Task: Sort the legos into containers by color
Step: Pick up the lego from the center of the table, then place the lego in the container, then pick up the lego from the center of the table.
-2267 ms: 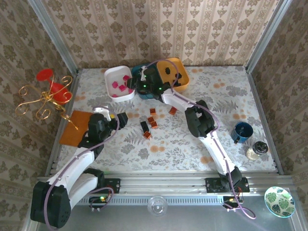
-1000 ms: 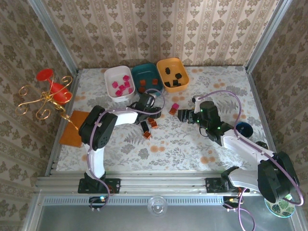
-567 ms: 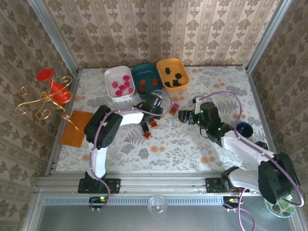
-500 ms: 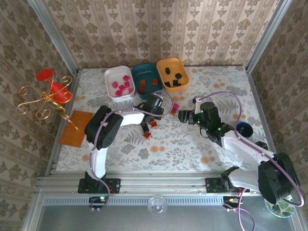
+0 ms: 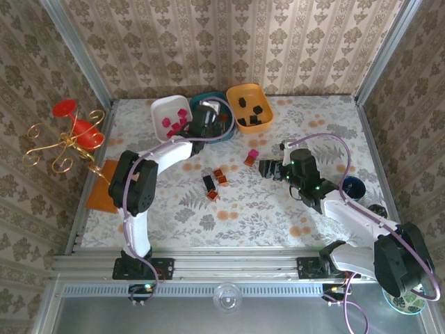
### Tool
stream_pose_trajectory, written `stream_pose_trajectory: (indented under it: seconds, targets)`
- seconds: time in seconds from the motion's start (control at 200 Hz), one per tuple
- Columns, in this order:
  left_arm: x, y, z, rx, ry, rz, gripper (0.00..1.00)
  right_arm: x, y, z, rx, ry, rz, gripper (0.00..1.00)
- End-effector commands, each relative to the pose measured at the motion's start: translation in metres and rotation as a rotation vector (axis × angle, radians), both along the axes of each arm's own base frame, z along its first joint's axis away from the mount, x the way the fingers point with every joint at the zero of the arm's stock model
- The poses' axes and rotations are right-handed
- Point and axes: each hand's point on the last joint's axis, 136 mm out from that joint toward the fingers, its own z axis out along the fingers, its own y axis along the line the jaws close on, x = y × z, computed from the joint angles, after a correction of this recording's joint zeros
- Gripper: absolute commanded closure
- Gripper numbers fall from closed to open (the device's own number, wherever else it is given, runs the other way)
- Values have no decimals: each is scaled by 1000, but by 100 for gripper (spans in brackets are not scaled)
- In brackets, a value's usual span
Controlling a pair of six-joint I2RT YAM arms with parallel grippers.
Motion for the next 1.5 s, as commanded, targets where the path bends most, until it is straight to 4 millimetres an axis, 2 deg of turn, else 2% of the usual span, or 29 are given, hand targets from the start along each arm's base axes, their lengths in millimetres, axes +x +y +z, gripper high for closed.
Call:
stream_pose_trajectory:
  seconds: [0.0,0.19,0.35,0.36,0.37,0.495,0.61,0.625,0.665,0.725,0.74,0.8,0.815,0.855,0.95,1.055,1.335,1.495]
  targets:
    - [21,1,-9,7,23,-8,67,3,-3,8,-12,-52,-20,18]
    - [61,2,-17,-4,48,11,64,4,-3,6,-21,-48,-18,18]
    - [82,-10,-17,-3,86,-11,53,4,-3,6,-23,-50,-17,18]
    - [88,2,-15,-4,86,7,52,4,-3,6,-24,-49,-18,18]
    - [90,5,-15,-3,88,10,52,4,-3,6,-24,-49,-18,18]
    - [86,2,1,-15,82,-15,41,5,-2,3,-30,-41,-17,18]
    - [64,2,25,-60,61,-44,37,6,1,-1,-33,-30,-11,18]
    - [60,2,23,-63,62,-47,37,7,1,-2,-34,-26,-11,18]
    - [48,3,36,-85,39,-59,36,8,2,-6,-34,-17,-9,18]
    - [28,6,47,-117,23,-78,36,8,4,-9,-33,-4,-6,18]
    - [22,7,42,-121,32,-85,36,9,5,-10,-33,-2,-6,18]
    - [-1,13,47,-155,24,-102,35,10,4,-11,-33,1,-15,18]
    - [-14,1,46,-162,24,-134,35,10,3,-12,-35,2,-19,18]
    - [-32,-3,45,-178,16,-169,35,11,1,-14,-41,4,-33,18]
    - [-66,-10,33,-181,38,-221,35,11,-5,-17,-48,9,-61,18]
    - [-97,-14,10,-147,89,-251,34,12,-6,-19,-51,14,-67,18]
    - [-149,-8,-41,-113,184,-295,33,21,-1,-40,-56,107,-79,18]
    - [-177,16,-67,5,258,-233,32,21,-6,-37,-68,95,-89,18]
